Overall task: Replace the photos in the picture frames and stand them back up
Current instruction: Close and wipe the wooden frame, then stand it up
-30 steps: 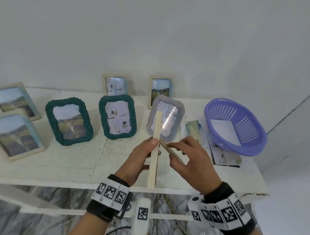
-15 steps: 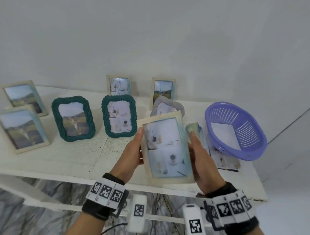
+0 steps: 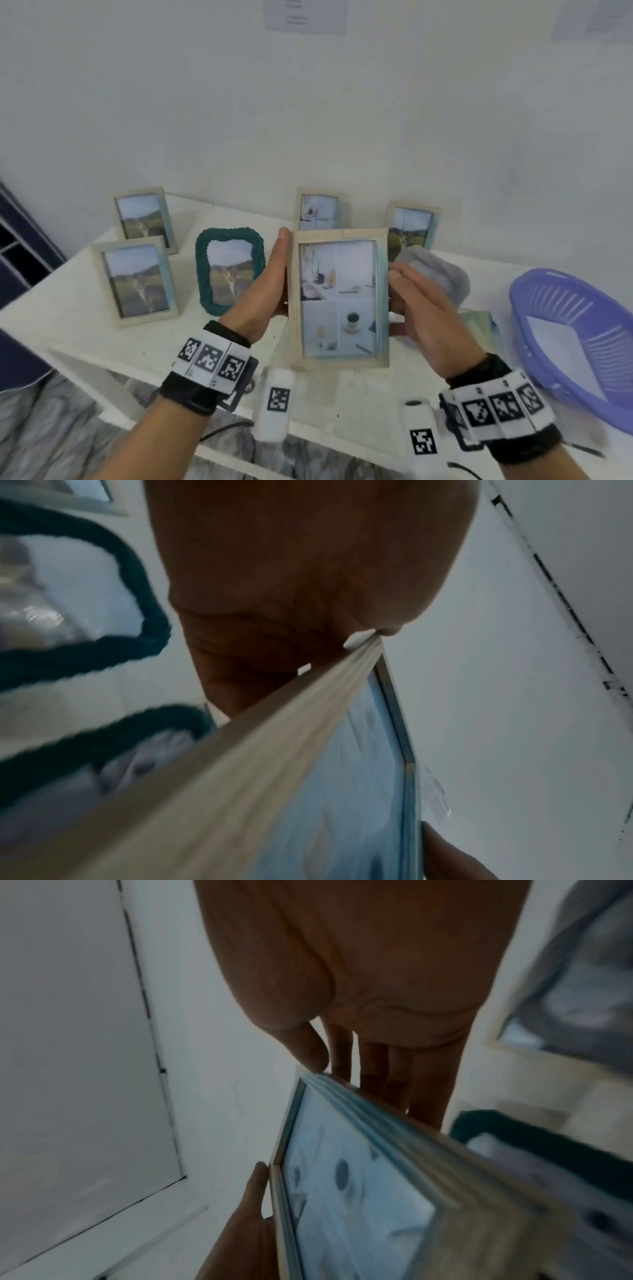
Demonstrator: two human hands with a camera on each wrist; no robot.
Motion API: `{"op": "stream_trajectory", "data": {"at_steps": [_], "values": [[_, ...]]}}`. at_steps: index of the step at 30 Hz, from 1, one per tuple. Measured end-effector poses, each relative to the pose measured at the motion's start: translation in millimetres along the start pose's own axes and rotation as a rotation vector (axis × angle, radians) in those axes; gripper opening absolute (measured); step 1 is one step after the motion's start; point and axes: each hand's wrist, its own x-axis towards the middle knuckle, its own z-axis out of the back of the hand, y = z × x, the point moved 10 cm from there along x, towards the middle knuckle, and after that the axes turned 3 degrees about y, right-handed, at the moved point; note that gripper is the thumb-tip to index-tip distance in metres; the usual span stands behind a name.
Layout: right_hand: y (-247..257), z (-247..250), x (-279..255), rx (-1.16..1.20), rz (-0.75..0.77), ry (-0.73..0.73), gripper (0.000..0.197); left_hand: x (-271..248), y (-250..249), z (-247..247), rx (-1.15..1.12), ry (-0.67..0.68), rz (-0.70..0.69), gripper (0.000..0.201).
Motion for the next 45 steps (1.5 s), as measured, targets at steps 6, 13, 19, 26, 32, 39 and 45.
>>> {"op": "stream_trajectory", "data": {"at_steps": [6, 13, 19, 26, 32, 39, 45], "values": [[80, -60, 112, -0.179, 0.237, -0.088, 0.017, 62, -76, 111, 0.116, -0.015, -0.072, 0.085], [117, -113, 246, -0.360, 0.219, -0.098, 0.031, 155, -135, 220, 0.190, -0.024, -0.055, 0.078], [83, -136, 327, -0.494, 0.050, -0.038, 0.042, 225, -103, 268, 0.161, 0.013, 0.085, 0.057], [26, -152, 381, -0.636, -0.237, 0.099, 0.058, 276, -37, 296, 0.110, 0.103, 0.249, 0.044], [-11, -164, 402, -0.731, -0.376, 0.178, 0.067, 298, 7, 309, 0.087, 0.124, 0.334, 0.044], [-43, -173, 405, -0.759, -0.483, 0.256, 0.070, 301, 47, 316, 0.088, 0.153, 0.399, 0.044], [-48, -175, 409, -0.783, -0.465, 0.268, 0.064, 302, 55, 328, 0.087, 0.141, 0.402, 0.053]]}}
